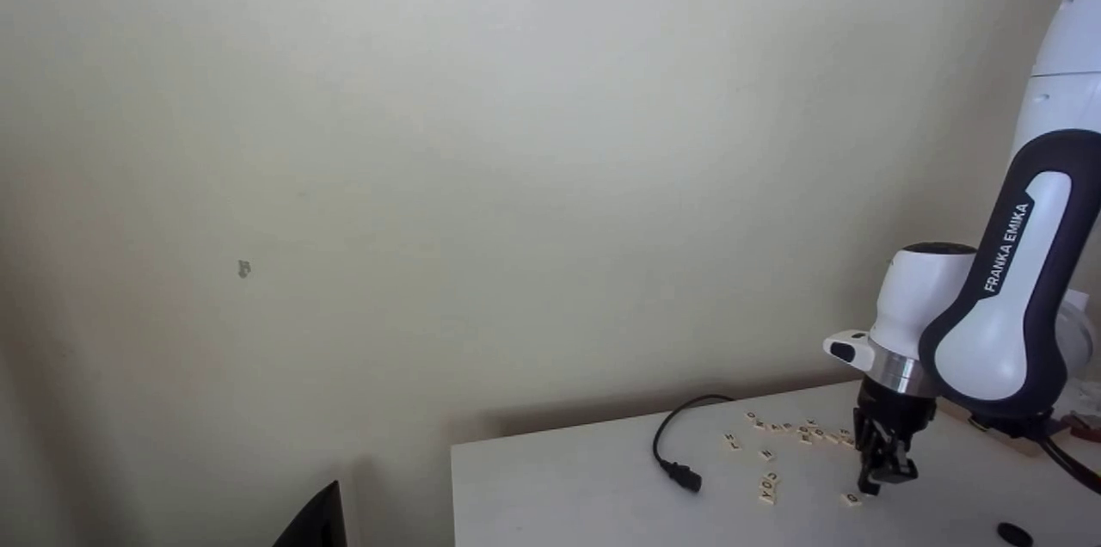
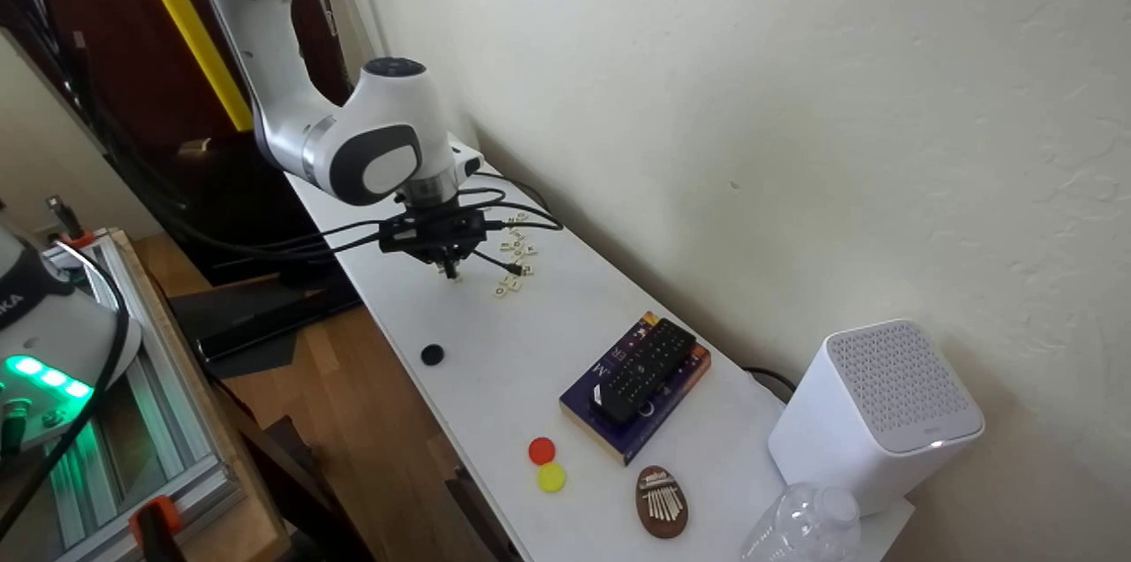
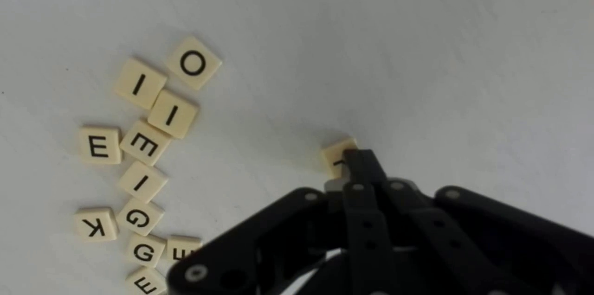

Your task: Move the letters YOUN the left, move the letters GIG to the front

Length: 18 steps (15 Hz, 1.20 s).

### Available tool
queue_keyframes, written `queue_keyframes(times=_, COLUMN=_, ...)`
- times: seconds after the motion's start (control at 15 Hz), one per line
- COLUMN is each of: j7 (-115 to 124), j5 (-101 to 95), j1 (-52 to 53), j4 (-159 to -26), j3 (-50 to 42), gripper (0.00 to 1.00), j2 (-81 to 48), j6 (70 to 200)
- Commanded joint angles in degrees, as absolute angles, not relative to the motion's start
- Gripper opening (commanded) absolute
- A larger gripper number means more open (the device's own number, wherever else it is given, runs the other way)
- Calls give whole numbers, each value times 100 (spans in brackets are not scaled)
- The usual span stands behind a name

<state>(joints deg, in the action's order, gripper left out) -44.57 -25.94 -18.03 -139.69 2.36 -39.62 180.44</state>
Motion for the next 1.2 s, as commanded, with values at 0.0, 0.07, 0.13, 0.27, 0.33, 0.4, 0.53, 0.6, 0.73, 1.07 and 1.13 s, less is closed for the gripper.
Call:
queue_keyframes(times=0.0, j7=-4718, j5=-2720, j1=-2029, j4=-14293, j3=290, gripper=0, j2=-3811, j6=18359)
queue_keyframes(times=0.07, j7=-4751, j5=-2727, j1=-2066, j4=-14355, j3=289, gripper=0, j2=-3781, j6=18455)
queue_keyframes(times=0.13, j7=-4763, j5=-2732, j1=-2078, j4=-14418, j3=260, gripper=0, j2=-3753, j6=18557)
queue_keyframes(times=0.27, j7=-4764, j5=-2744, j1=-2087, j4=-14521, j3=187, gripper=0, j2=-3702, j6=18789)
queue_keyframes(times=0.33, j7=-4761, j5=-2754, j1=-2114, j4=-14559, j3=181, gripper=0, j2=-3688, j6=18898)
queue_keyframes(times=0.4, j7=-4738, j5=-2757, j1=-2140, j4=-14601, j3=180, gripper=0, j2=-3666, j6=19027)
queue_keyframes(times=0.53, j7=-4588, j5=-2701, j1=-2211, j4=-14652, j3=229, gripper=0, j2=-3636, j6=19235)
queue_keyframes(times=0.6, j7=-4415, j5=-2605, j1=-2242, j4=-14626, j3=271, gripper=0, j2=-3651, j6=19252)
queue_keyframes(times=0.73, j7=-4032, j5=-2485, j1=-2294, j4=-14546, j3=334, gripper=0, j2=-3696, j6=19237)
queue_keyframes(times=1.07, j7=-2783, j5=-2386, j1=-2668, j4=-14487, j3=631, gripper=0, j2=-3681, j6=19227)
queue_keyframes(times=1.13, j7=-2529, j5=-2378, j1=-2742, j4=-14448, j3=686, gripper=0, j2=-3680, j6=19181)
